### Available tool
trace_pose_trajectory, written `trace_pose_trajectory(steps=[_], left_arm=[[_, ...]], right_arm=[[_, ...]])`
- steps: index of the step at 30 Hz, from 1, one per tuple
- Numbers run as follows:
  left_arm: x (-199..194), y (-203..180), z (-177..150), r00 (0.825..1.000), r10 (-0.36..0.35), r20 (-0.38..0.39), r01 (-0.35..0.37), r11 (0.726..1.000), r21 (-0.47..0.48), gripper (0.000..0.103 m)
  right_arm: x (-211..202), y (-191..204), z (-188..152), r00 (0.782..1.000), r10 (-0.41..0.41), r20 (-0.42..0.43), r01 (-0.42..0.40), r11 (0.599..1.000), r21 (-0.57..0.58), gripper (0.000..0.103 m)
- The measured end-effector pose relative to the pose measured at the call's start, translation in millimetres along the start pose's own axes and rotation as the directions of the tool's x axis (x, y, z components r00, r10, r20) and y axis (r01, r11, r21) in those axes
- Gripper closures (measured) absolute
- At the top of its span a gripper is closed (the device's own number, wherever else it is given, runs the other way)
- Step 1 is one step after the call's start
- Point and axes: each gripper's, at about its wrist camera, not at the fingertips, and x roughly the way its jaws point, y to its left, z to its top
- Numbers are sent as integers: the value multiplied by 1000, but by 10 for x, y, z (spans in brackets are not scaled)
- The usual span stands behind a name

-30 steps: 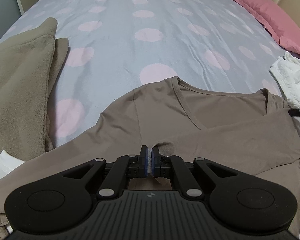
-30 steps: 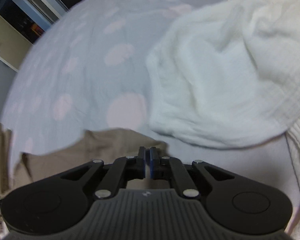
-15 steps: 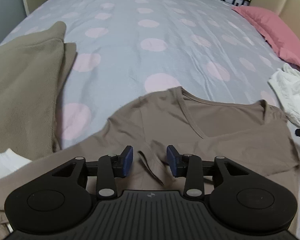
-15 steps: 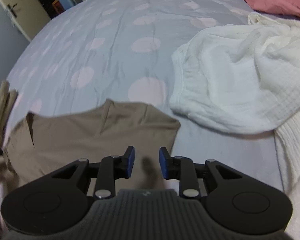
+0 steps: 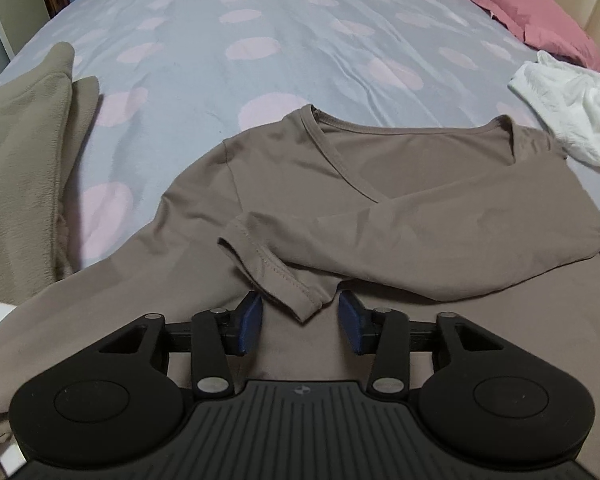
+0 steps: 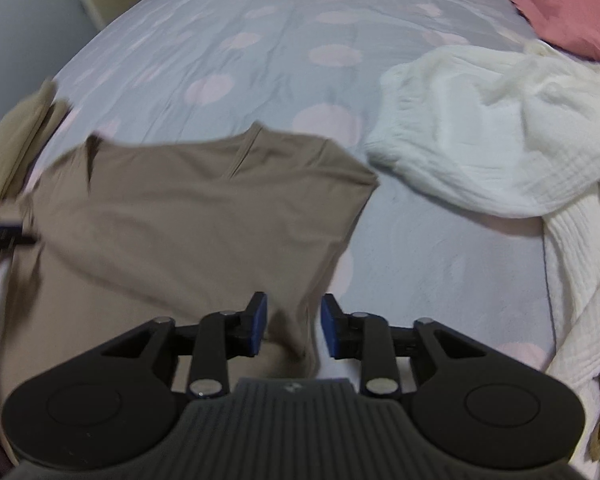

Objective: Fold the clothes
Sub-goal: 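Pinch the folded side with the left tool while the right tool pinches the hem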

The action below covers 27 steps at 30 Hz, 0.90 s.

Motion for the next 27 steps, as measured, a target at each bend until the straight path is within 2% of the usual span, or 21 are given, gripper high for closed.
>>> trace_pose_trajectory(steps=[2,5,7,8,9,13,15,19,22,25,26,27], left_arm=[[20,16,11,1000,-8,-6,8,1000,-9,85],[-13,39,25,1000,-19,10,19,999,-27,95],[-52,52,42,999,-33,16,33,999,-24,100],[-82,52,51,999,-39,17,39,999,-19,101],[-125,58,61,999,-46,19,46,999,-13,101],[-346,188,125,999,-29,37,29,1000,-1,102],[-374,258,139,1000,-18,12,18,1000,22,102],[-280,331,90,998,3,-55,-3,1000,8,101],[-207,337,26,991,4,-131,-1,1000,27,96],[-273,390,-4,992,7,-125,-5,1000,12,74],[-312,410,3,994,-10,-112,11,1000,2,63],[-363,439,20,996,-37,-83,36,999,-20,57]], right_arm=[[14,24,-66,1000,7,-25,-9,998,-63,56],[57,90,-146,999,-23,-33,18,990,-138,56],[113,119,-183,998,-58,-31,52,984,-169,63],[129,107,-186,998,-62,-31,57,985,-164,86],[140,85,-183,998,-63,-32,57,987,-152,98],[146,-37,-154,997,-54,-45,51,996,-75,98],[148,-36,-162,997,-56,-44,53,996,-75,98],[164,-8,-167,997,-60,-48,56,995,-84,98],[153,-22,-156,997,-55,-59,50,996,-73,94],[118,-33,-149,996,-53,-67,49,997,-59,89],[101,-37,-142,996,-53,-65,50,997,-54,85],[83,-41,-134,997,-54,-61,51,997,-50,80]])
